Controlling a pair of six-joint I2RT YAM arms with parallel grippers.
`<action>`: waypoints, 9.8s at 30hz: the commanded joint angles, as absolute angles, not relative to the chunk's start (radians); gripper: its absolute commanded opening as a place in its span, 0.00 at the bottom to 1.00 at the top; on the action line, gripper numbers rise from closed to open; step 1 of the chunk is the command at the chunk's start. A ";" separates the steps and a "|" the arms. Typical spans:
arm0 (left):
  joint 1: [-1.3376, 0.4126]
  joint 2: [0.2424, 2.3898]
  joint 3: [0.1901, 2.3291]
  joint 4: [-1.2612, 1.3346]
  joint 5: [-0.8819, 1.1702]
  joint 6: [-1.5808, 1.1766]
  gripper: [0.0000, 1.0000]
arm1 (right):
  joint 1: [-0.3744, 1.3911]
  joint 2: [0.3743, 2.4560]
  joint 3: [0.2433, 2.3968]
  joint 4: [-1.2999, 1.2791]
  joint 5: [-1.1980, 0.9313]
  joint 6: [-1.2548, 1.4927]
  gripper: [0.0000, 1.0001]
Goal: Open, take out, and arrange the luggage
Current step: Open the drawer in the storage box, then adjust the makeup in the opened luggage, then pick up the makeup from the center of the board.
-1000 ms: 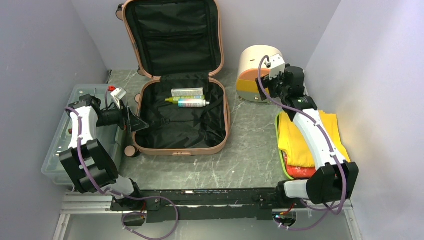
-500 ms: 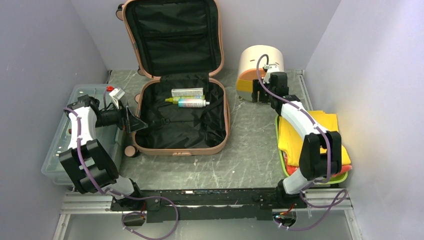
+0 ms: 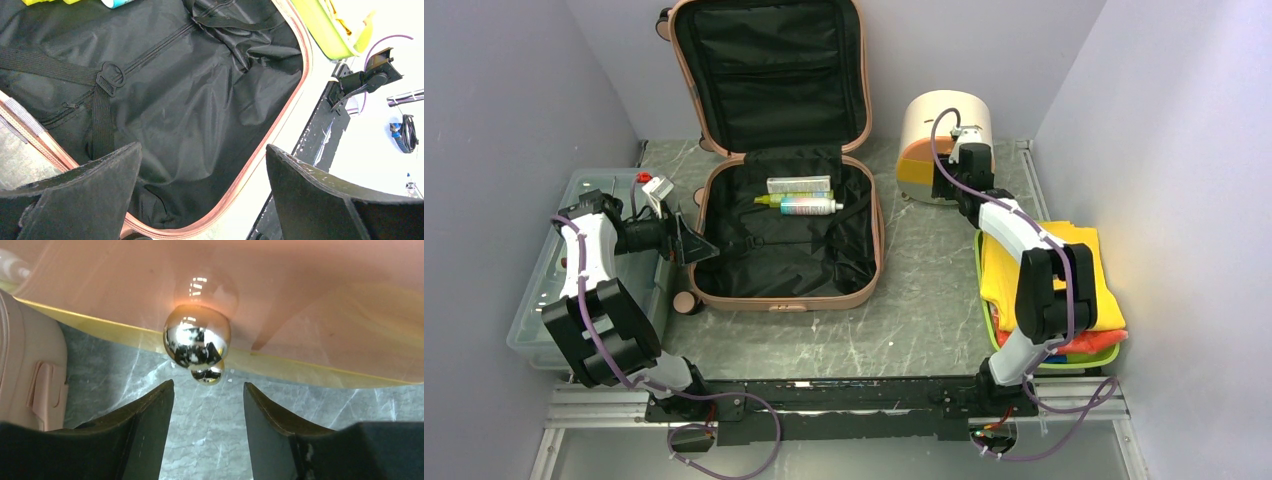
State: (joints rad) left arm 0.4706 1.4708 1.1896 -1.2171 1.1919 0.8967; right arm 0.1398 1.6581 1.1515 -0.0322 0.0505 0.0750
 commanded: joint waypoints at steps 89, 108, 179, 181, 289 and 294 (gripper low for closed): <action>-0.069 2.238 1.944 -0.919 0.540 0.791 0.93 | 0.028 1.050 0.957 -0.405 -0.626 -0.475 0.87; -0.070 2.382 2.083 -0.927 0.592 0.851 0.70 | 0.015 1.048 0.955 -0.402 -0.618 -0.477 0.88; -0.240 1.959 1.856 -1.296 0.964 0.882 0.00 | 0.278 1.093 0.990 -0.516 -0.845 -0.873 1.00; -0.239 1.963 1.876 -1.302 0.961 0.878 0.00 | 0.320 1.141 1.001 -0.448 -0.839 -0.890 1.00; 0.234 1.731 1.390 -1.216 1.036 0.964 0.99 | 0.600 2.470 2.002 -0.463 -0.386 -1.189 0.33; 0.231 1.737 1.398 -1.211 0.982 0.947 1.00 | 0.614 2.377 2.031 -0.516 -0.373 -1.124 0.00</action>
State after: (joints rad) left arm 0.2279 1.7706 1.3914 -1.1969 1.0031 0.9302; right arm 0.5964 2.4351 2.0037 -0.4225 -0.3801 -1.1736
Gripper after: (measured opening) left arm 0.994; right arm 0.211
